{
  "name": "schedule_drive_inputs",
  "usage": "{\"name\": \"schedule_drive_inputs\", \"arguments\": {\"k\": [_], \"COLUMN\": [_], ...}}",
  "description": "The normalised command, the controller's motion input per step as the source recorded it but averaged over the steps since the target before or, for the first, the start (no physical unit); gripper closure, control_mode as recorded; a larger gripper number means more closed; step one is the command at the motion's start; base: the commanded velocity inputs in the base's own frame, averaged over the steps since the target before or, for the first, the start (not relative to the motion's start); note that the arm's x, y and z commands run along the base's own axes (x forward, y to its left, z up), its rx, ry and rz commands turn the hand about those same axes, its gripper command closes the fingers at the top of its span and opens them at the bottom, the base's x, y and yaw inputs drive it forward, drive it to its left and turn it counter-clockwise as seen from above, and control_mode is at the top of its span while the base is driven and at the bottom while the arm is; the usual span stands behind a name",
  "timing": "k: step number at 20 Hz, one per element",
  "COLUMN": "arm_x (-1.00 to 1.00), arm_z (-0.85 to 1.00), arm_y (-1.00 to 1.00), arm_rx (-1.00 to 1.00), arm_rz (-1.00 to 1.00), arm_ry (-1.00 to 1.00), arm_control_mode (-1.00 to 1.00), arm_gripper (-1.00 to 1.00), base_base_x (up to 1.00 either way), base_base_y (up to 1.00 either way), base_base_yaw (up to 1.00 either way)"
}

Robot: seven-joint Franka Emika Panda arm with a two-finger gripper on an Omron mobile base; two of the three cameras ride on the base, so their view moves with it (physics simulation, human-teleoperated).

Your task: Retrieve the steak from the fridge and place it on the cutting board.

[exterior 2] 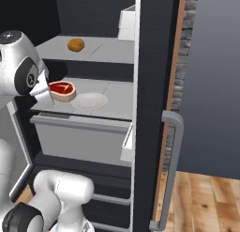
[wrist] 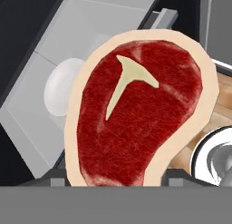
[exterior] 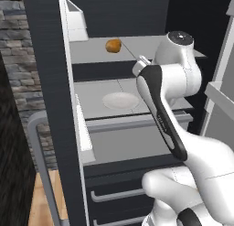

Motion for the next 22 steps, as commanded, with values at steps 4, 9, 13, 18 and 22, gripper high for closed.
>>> {"name": "schedule_drive_inputs", "arguments": {"k": [4,9,13,18,22], "arm_x": [-0.65,0.00,0.00,0.00,0.00], "arm_z": [-0.20,0.00,0.00,0.00,0.00], "arm_y": [0.00,0.00,0.00,0.00,0.00], "arm_rx": [-0.02,0.00,0.00,0.00,0.00], "arm_rz": [0.01,0.00,0.00,0.00,0.00], "arm_ry": [0.00,0.00,0.00,0.00,0.00], "arm_control_mode": [1.00,1.00,1.00,1.00,1.00], "arm_gripper": [1.00,1.00,1.00,1.00,1.00], "base_base_x": [-0.25,-1.00,-0.57,0.00,0.00], "base_base_y": [0.00,-0.15,0.00,0.00,0.00], "base_base_yaw": [0.00,-0.43,-0.90,-1.00,-1.00]}}
